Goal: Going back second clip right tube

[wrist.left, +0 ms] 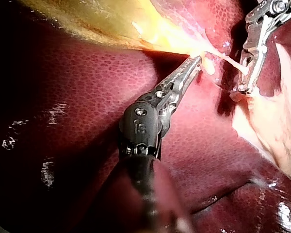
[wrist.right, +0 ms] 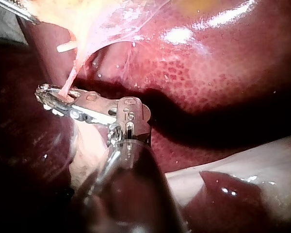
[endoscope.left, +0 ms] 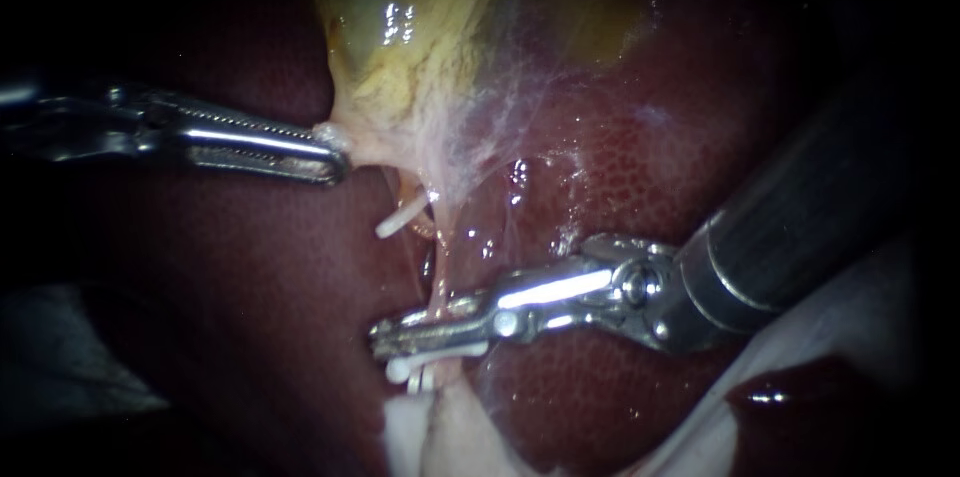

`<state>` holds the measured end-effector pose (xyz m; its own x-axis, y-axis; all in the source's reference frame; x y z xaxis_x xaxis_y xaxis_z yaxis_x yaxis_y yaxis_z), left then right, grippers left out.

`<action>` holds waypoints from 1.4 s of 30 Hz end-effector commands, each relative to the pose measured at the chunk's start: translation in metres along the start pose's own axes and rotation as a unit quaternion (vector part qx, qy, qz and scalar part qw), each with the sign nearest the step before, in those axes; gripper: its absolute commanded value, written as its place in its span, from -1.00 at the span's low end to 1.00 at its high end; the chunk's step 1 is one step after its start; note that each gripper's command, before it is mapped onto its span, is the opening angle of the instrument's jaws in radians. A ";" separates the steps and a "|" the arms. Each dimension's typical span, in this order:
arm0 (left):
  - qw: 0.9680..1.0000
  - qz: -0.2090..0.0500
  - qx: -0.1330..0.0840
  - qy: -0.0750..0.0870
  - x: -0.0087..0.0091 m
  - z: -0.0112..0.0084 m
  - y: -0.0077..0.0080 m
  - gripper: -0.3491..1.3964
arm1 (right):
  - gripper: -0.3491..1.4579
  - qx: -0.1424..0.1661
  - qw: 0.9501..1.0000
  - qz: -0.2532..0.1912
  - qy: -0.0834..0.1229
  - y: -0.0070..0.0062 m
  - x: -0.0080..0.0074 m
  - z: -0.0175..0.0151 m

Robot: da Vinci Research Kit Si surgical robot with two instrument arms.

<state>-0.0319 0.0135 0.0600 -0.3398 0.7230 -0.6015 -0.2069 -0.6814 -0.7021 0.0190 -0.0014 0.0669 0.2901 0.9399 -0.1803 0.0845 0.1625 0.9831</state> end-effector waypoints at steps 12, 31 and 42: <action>1.000 0.000 0.000 0.000 0.0000 0.0000 0.0000 -1.00 | -0.13 -0.034 0.999 -0.027 0.027 0.0018 0.0007 -0.0005; 1.000 0.001 -0.001 0.000 -0.0001 -0.0003 0.0000 -1.00 | -0.09 -0.138 0.987 -0.080 0.011 0.0032 0.0009 -0.0032; 1.000 0.001 -0.001 0.000 -0.0002 -0.0004 0.0000 -1.00 | -0.08 -0.157 0.981 -0.112 -0.017 0.0028 0.0008 -0.0041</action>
<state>-0.0315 0.0134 0.0600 -0.3406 0.7221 -0.6021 -0.2044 -0.6820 -0.7022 0.0155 0.0010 0.0696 0.3308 0.8583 -0.3922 -0.1447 0.4568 0.8777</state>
